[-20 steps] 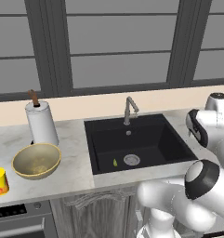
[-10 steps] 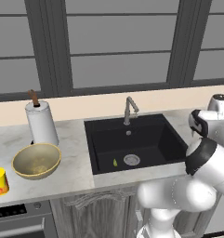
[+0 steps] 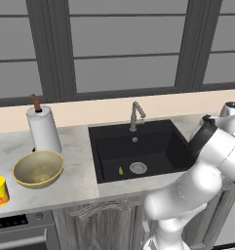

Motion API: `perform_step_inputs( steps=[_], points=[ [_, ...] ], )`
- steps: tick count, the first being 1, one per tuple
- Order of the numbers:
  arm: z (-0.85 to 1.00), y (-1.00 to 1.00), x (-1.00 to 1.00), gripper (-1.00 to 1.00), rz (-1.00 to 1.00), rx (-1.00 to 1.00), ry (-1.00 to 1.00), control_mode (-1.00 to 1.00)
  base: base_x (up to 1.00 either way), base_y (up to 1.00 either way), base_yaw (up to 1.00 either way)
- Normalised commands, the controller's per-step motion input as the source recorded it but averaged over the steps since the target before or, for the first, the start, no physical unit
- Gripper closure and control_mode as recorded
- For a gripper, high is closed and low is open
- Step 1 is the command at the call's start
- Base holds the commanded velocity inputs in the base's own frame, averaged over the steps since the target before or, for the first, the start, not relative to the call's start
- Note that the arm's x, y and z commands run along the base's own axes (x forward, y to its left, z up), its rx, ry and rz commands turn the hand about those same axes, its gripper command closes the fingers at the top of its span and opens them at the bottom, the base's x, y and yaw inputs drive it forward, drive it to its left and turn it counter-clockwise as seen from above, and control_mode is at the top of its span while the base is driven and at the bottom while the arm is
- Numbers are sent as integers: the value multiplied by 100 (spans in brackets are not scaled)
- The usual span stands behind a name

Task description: Remove the lemon wedge and cucumber from the sink. Then move the bowl and cup from the counter to the sink for washing.

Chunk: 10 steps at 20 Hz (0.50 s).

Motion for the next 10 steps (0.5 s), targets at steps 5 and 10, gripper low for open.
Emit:
perform_step_inputs(
  steps=[5, 10],
  points=[
    [-30, -24, 22, 100, 0, 7, 0, -100, 0, 0, 0],
    [-31, -19, 26, 100, 0, 5, 0, -100, 0, 0, 0]
  ],
)
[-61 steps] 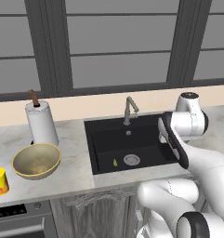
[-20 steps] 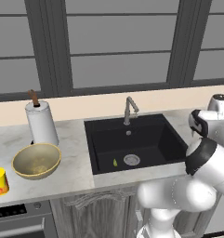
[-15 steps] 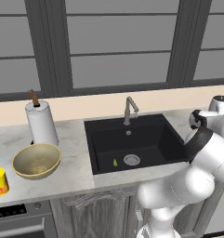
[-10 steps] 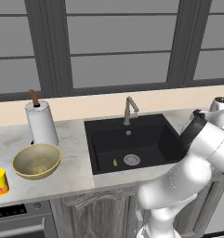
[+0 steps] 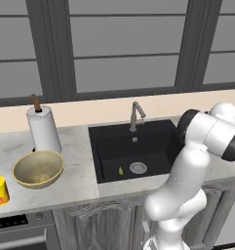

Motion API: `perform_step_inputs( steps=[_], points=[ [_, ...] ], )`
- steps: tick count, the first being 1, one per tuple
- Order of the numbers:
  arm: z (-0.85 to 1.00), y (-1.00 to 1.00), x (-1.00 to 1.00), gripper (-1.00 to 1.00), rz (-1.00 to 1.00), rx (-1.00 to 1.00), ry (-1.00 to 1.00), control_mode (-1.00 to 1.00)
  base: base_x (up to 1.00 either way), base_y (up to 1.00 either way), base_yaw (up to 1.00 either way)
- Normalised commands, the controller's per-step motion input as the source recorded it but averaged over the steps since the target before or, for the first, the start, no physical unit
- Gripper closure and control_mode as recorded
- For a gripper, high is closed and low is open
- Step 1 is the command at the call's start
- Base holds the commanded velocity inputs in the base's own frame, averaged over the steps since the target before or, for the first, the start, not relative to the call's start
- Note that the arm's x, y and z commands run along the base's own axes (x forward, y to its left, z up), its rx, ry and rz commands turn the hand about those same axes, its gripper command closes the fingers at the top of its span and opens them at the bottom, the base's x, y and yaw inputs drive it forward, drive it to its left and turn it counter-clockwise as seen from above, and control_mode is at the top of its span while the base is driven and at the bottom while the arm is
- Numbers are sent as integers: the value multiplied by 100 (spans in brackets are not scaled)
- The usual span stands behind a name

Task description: Remove the lemon wedge and cucumber from the sink. Then move the bowl and cup from the counter to the sink for washing.

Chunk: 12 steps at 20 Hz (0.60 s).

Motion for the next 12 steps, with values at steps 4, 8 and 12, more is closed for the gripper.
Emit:
perform_step_inputs(
  steps=[4, 8, 12],
  points=[
    [-31, -17, 23, 100, 0, 3, 1, -100, 0, 0, 0],
    [-32, -17, 28, 100, 0, 1, 4, -100, 0, 0, 0],
    [-29, -20, 23, 100, 0, 0, 0, -100, 0, 0, 0]
  ],
)
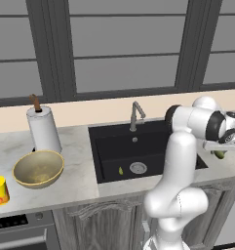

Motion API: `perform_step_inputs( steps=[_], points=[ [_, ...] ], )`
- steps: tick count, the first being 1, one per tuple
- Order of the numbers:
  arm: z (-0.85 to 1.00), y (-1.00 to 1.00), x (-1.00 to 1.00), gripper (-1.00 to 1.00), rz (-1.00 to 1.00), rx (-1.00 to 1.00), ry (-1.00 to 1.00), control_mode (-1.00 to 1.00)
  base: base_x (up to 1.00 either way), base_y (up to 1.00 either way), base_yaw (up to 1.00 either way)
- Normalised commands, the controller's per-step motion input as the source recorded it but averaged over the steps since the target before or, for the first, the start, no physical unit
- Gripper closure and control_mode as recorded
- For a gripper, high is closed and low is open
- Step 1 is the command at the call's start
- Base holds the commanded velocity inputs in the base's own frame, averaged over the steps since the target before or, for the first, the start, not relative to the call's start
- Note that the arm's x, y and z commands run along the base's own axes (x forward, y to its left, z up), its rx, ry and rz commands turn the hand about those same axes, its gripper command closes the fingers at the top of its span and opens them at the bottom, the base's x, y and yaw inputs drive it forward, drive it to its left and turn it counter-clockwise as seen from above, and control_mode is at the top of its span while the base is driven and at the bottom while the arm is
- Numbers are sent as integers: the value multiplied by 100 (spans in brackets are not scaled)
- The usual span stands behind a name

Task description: Remove the lemon wedge and cucumber from the sink. Then move the bowl and cup from the counter to the sink for washing.

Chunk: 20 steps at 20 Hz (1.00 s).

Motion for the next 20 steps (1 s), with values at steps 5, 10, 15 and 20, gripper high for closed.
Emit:
perform_step_inputs(
  steps=[5, 10, 15, 20],
  points=[
    [-30, -18, 17, 100, 0, 2, 0, -100, 0, 0, 0],
    [-30, -13, 11, 100, 0, 1, 0, -100, 0, 0, 0],
    [-38, -1, 4, 100, 0, 0, -1, -100, 0, 0, 0],
    [-42, 6, 0, -100, -1, 0, -6, -100, 0, 0, 0]
  ],
)
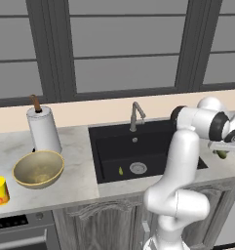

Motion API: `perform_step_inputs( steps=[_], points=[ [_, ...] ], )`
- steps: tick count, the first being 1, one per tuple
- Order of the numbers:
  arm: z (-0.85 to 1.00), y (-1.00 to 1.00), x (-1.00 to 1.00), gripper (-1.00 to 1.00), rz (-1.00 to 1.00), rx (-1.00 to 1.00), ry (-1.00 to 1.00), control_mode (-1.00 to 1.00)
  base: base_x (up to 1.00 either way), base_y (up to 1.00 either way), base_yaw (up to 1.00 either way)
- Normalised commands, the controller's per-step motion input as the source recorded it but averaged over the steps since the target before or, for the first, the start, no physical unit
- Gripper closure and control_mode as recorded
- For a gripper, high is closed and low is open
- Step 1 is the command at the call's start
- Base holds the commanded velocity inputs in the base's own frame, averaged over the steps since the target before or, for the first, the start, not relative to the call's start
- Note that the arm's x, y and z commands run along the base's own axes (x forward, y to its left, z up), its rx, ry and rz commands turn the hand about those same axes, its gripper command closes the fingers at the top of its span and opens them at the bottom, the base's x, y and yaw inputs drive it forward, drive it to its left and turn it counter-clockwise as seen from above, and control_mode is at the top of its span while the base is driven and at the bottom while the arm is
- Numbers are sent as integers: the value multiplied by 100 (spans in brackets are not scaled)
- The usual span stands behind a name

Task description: Remove the lemon wedge and cucumber from the sink. Then move the bowl and cup from the counter to the sink for washing.

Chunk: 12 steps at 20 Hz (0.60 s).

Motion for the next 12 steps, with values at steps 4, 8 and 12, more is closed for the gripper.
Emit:
perform_step_inputs(
  steps=[4, 8, 12],
  points=[
    [-23, 1, 0, -100, 0, 0, -3, -100, 0, 0, 0],
    [-3, 1, 0, -100, -1, -1, 0, -100, 0, 0, 0],
    [9, 3, 0, -100, 0, -1, 1, -100, 0, 0, 0]
  ],
)
